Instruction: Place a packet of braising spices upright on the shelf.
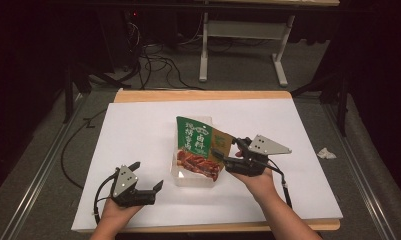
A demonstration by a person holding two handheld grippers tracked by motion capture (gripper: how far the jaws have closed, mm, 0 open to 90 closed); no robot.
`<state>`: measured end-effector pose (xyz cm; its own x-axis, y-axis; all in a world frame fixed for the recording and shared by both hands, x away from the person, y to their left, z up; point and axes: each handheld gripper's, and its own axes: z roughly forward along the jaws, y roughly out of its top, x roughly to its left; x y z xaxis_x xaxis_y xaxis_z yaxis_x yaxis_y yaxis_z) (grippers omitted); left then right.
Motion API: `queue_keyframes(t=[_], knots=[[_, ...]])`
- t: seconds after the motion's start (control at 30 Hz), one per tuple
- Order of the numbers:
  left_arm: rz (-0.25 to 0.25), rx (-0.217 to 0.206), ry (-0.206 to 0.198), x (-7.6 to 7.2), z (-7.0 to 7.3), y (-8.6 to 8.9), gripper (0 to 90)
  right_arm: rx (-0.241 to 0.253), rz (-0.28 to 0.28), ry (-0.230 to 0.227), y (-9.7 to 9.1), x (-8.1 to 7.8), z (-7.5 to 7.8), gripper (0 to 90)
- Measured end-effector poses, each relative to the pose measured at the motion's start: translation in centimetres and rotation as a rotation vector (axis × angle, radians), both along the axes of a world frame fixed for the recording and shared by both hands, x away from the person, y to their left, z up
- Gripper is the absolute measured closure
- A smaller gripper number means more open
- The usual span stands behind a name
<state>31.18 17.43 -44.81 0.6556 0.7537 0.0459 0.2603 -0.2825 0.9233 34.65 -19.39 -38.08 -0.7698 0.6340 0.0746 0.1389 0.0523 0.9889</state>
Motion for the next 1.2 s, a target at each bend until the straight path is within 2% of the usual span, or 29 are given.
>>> queue_keyframes(t=[0.1,0.27,0.37,0.63,0.8,0.93,1.03,1.2], knots=[[-0.005,0.004,-0.003,0.0,0.0,0.1,4.0,-0.002,-0.01,0.001,0.1,0.2,0.0,24.4],[-0.011,0.001,-0.007,0.1,0.0,0.1,4.0,0.001,-0.02,0.005,0.0,0.5,0.1,18.2],[-0.011,0.0,-0.01,0.1,0.0,0.2,4.0,0.01,-0.028,0.012,-0.4,0.5,0.1,16.7],[-0.001,-0.001,-0.011,0.1,0.2,0.2,4.1,-0.006,-0.04,0.0,-1.1,-0.3,0.2,16.4],[0.014,-0.009,0.001,0.4,0.2,0.0,4.3,-0.021,-0.059,-0.005,-2.8,-1.1,0.3,15.5],[0.018,-0.009,0.016,0.6,-0.1,0.1,4.3,-0.012,-0.093,0.003,-4.7,-1.7,0.2,15.4],[0.022,-0.014,0.014,0.8,0.0,0.2,4.3,-0.02,-0.129,0.001,-6.4,-2.1,0.0,15.4],[0.027,-0.009,0.004,0.3,0.3,0.2,4.5,-0.04,-0.208,0.029,-9.3,-2.4,-1.1,15.4]])
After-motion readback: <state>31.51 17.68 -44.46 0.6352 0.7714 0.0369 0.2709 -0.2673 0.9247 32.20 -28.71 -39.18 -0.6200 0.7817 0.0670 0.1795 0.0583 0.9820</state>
